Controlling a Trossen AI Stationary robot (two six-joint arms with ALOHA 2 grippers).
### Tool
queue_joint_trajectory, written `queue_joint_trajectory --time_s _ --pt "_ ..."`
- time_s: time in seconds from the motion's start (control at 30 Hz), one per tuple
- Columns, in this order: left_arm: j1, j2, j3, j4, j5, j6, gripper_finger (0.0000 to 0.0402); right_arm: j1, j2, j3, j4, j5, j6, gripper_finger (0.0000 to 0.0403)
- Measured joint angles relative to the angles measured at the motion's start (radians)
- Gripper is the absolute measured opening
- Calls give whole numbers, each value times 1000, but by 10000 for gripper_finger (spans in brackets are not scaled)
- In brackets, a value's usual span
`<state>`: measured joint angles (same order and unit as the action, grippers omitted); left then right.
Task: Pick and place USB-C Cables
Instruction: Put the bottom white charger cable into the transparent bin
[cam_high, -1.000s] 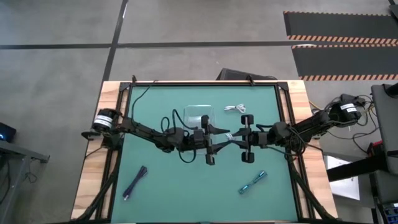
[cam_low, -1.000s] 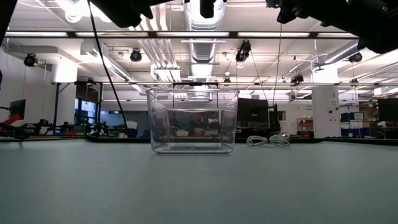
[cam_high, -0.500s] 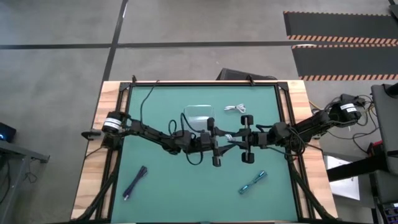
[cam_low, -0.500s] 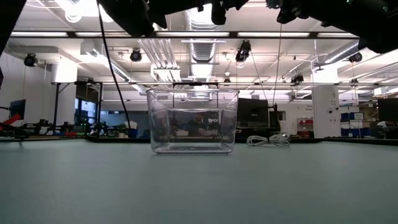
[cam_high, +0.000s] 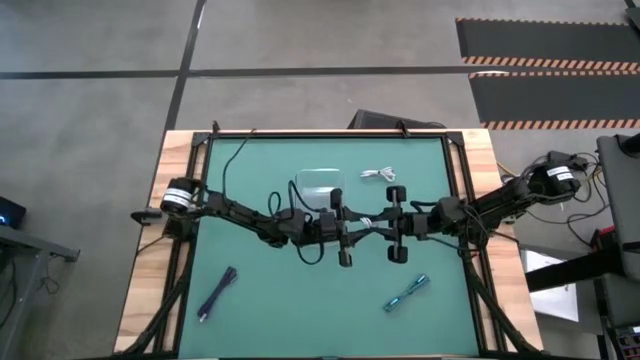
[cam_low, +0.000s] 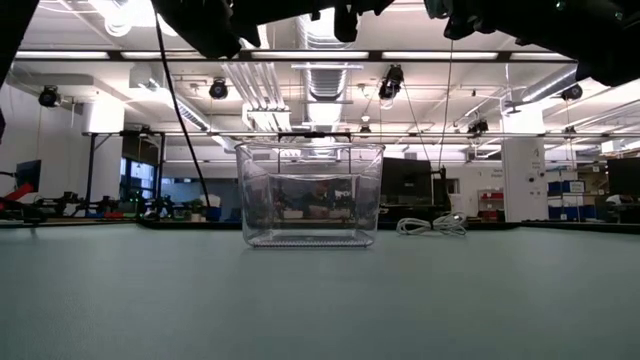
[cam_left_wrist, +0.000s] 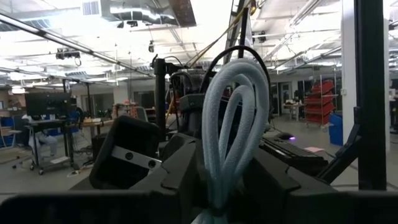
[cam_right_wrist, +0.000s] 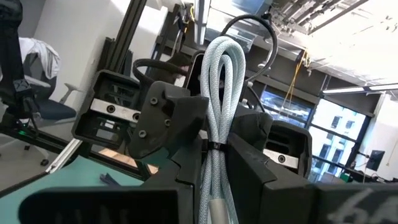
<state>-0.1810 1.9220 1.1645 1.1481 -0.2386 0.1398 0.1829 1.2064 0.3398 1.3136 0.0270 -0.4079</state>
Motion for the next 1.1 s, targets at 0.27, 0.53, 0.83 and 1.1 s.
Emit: queue_joint_trajectory --time_s 0.27,0.53,0.83,1.1 --pt "-2 -10 -6 15 -3 6 87 0 -2 -1 2 3 6 48" --pt "0 -11 -7 14 -10 7 12 1 -2 -1 1 44 4 72" --pt "0 -11 -7 5 -5 3 10 0 -7 -1 -26 67 -21 123" --pt "-3 -89 -4 -196 -112 -36 10 0 -123 -1 -176 119 -21 127"
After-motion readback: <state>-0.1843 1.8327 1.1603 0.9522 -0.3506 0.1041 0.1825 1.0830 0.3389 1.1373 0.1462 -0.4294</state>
